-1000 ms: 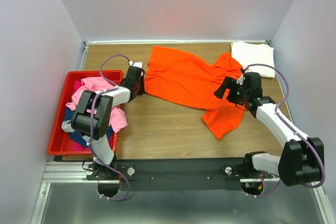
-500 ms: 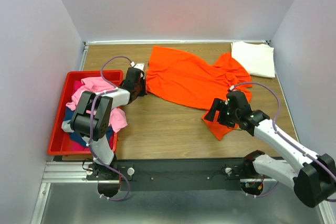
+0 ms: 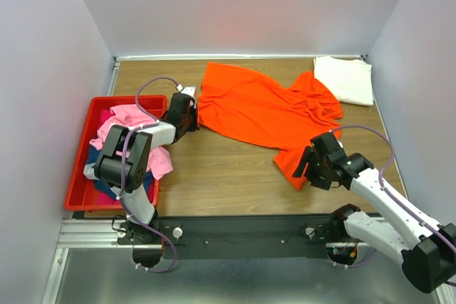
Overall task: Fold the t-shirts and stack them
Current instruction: Fold the tshirt
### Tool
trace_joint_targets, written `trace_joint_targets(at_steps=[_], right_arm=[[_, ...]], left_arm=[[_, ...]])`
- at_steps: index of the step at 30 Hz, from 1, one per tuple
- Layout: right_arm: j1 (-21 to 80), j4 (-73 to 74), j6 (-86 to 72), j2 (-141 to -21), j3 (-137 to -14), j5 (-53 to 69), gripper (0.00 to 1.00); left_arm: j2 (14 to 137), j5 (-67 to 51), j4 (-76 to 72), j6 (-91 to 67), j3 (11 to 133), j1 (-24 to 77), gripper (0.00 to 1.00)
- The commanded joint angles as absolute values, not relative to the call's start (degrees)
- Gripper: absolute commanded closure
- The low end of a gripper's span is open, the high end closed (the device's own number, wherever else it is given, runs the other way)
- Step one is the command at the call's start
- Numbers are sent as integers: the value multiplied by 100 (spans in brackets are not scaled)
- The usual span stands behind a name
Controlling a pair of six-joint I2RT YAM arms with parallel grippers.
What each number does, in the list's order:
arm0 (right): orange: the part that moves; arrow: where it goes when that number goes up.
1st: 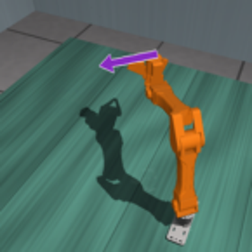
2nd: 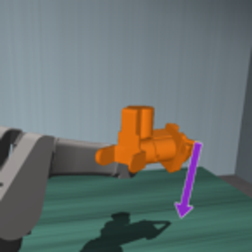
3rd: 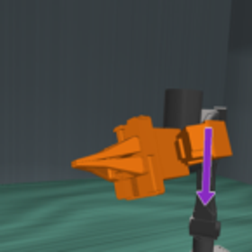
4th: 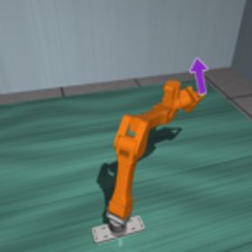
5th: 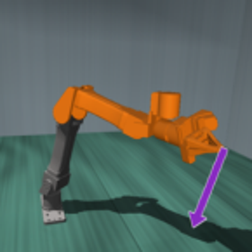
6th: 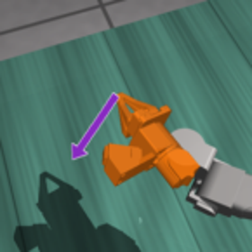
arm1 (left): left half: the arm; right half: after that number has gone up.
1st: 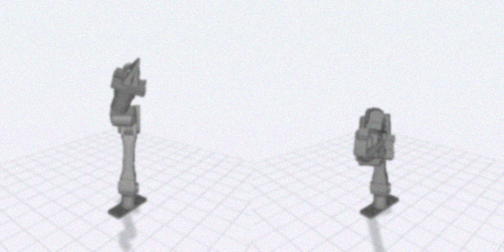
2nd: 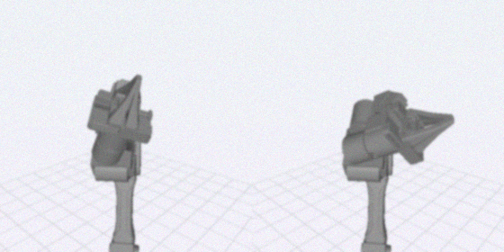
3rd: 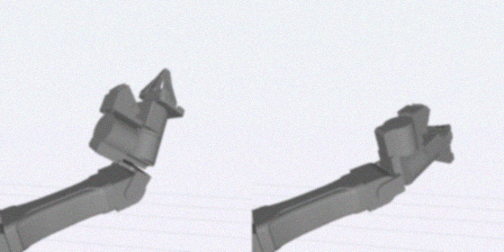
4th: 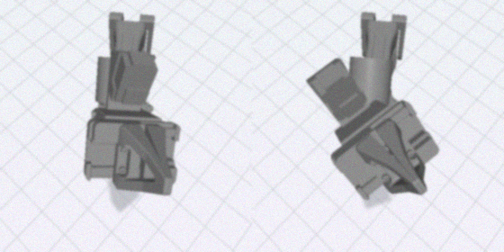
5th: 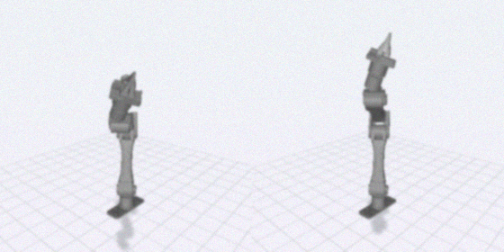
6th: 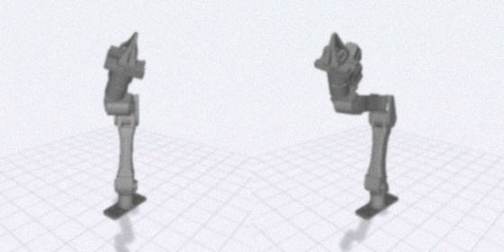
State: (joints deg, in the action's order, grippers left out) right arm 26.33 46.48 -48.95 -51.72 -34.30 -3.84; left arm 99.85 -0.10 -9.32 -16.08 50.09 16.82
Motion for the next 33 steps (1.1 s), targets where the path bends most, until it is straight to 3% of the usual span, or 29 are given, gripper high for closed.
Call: trace_joint_targets(at_steps=[1, 14, 33], right_arm=[[2698, 5124, -5185, -5019, -3384, -571, 26], [2716, 4254, -5230, -5264, -2751, -466, 53], [2725, 3771, -5221, -5546, -2461, -501, 63]], left_arm=[[9800, -123, -1116, -1564, 4948, 1644, 100], [9800, -114, -1116, -1556, 4939, 1644, 100], [9809, -105, -1107, -1547, 4940, 1644, 100]])
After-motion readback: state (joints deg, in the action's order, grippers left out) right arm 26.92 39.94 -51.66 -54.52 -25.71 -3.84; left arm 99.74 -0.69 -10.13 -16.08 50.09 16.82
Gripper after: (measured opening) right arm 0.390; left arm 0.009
